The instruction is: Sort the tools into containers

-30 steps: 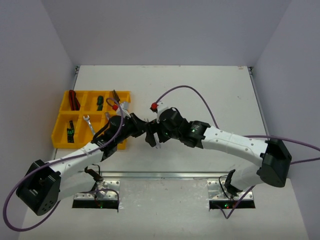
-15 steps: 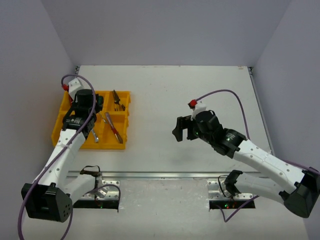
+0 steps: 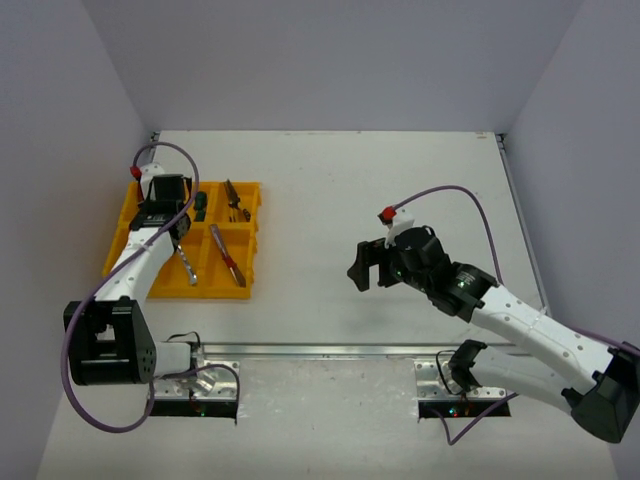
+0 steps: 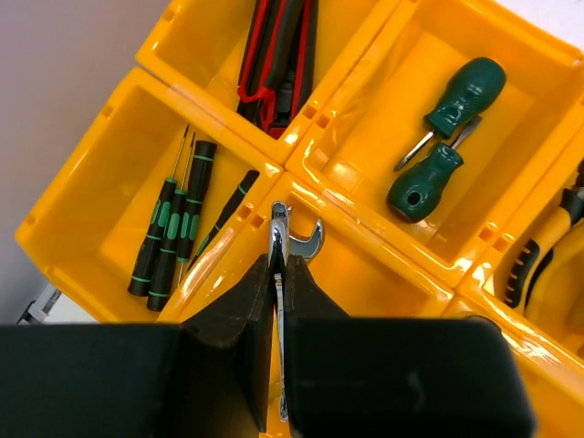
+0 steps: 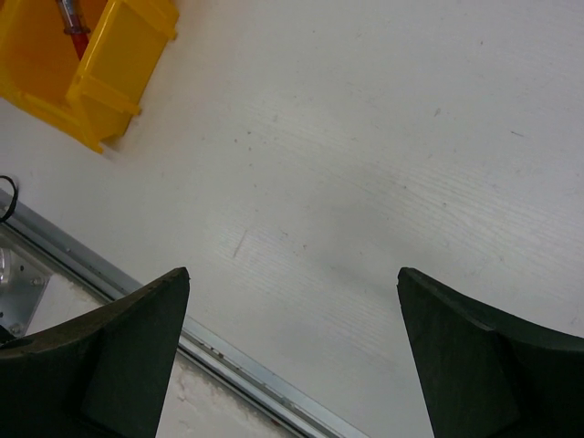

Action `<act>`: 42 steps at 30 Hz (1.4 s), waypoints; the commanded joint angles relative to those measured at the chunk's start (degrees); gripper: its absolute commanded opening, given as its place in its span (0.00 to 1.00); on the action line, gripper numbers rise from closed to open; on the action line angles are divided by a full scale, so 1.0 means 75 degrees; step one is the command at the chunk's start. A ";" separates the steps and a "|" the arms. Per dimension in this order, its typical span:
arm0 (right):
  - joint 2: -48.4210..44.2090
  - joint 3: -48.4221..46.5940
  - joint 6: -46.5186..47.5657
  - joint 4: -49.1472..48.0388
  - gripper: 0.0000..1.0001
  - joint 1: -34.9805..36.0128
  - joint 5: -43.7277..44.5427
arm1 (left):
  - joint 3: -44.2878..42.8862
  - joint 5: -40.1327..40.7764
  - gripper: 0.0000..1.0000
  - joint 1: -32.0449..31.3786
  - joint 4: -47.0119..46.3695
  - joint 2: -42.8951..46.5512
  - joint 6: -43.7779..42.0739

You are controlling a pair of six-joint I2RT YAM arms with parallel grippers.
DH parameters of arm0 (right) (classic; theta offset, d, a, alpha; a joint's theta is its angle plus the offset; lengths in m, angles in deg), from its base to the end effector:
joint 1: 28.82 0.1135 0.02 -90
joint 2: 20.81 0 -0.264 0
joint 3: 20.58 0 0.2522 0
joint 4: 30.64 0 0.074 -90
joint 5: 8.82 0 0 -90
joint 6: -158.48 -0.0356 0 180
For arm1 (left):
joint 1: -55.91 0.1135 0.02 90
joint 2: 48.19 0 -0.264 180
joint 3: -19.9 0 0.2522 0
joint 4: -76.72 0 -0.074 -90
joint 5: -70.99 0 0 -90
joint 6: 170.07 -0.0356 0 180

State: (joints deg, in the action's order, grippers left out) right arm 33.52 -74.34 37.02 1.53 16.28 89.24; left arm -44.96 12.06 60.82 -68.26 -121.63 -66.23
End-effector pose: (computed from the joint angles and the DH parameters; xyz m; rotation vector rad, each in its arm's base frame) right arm 0.1519 0.1453 0.2664 -0.1773 2.1957 0.6227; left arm 0.2672 0.0414 0.2569 -0.6290 2.1693 0.5467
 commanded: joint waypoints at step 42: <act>-0.4896 -0.3878 0.1229 0.5747 0.99 -0.0025 0.1861 | -0.1082 -0.2670 1.00 -0.1873 0.3542 0.8577 -0.0180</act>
State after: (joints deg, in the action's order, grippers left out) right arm -0.38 -98.67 46.46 41.12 16.30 110.82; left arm -52.09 -8.47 47.38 -43.33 -59.10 -67.99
